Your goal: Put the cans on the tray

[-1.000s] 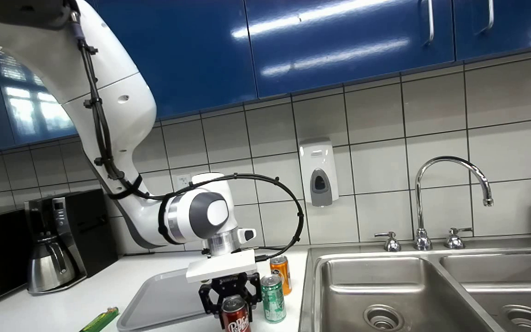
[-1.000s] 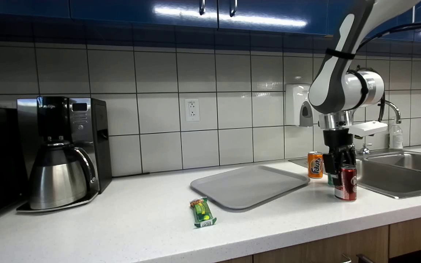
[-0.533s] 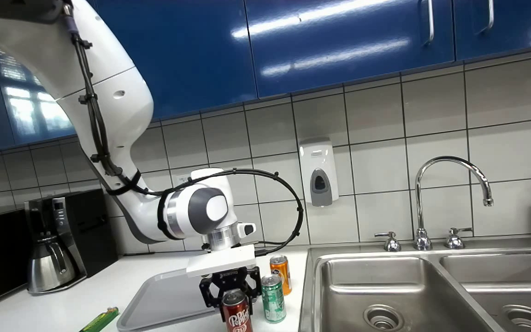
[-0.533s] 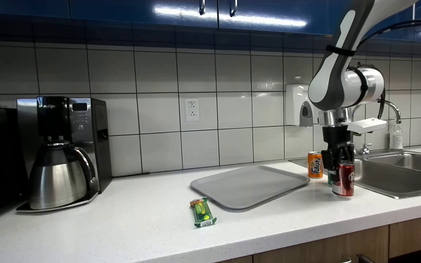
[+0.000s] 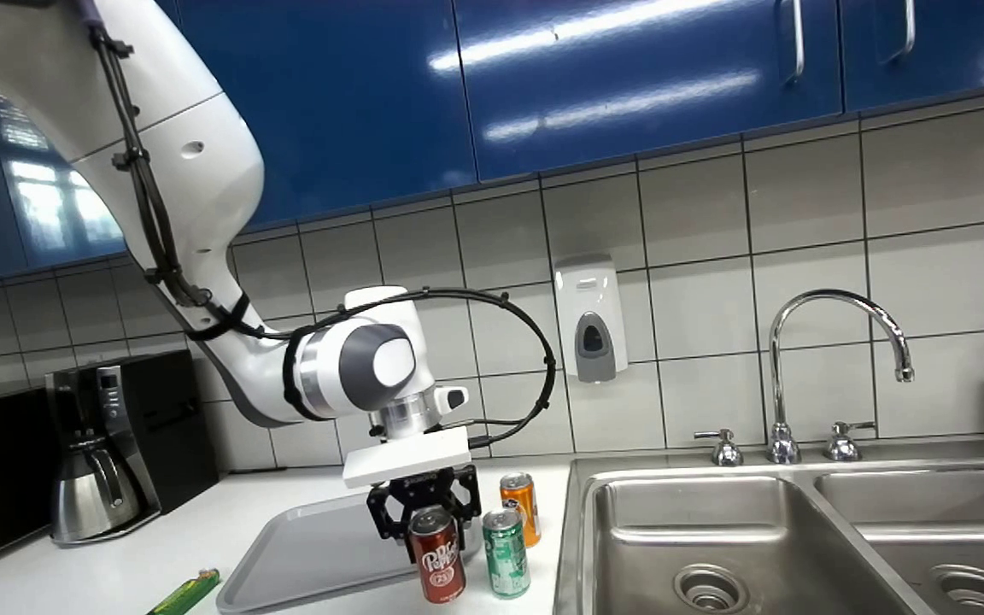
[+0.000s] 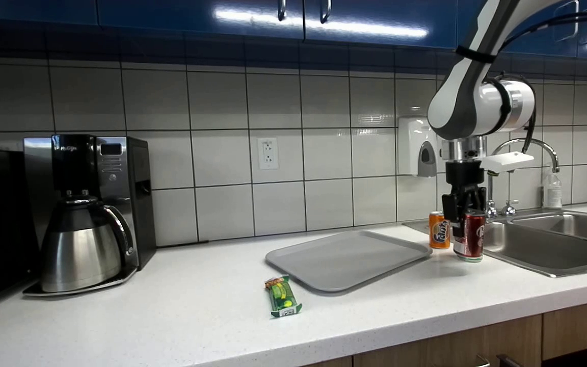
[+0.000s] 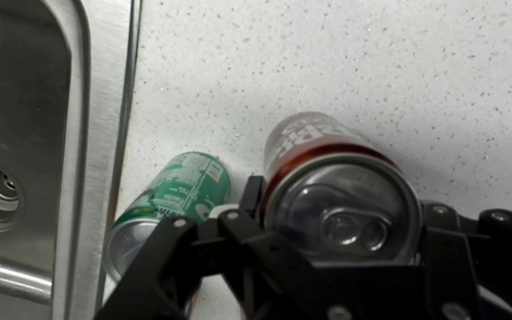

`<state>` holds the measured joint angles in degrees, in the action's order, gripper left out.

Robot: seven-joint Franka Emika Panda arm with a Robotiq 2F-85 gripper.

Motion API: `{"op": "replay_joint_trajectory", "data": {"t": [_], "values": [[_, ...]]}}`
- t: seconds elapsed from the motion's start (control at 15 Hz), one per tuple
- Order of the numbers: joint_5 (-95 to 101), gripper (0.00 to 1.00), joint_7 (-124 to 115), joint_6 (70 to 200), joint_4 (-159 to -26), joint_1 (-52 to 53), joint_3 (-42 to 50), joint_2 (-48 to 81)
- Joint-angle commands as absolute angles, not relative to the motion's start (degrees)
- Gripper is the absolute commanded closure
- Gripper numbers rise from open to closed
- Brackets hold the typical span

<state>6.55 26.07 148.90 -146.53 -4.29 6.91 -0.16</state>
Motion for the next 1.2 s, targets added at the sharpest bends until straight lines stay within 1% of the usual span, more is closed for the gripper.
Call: {"op": "replay_joint_trajectory", "data": {"t": [0.0, 1.13], "values": [[4.0, 0.6, 28.7, 147.3, -144.9, -3.9, 5.4, -1.5], [5.1, 0.6, 26.0, 144.2, -137.4, 4.3, -2.9, 0.8]]}}
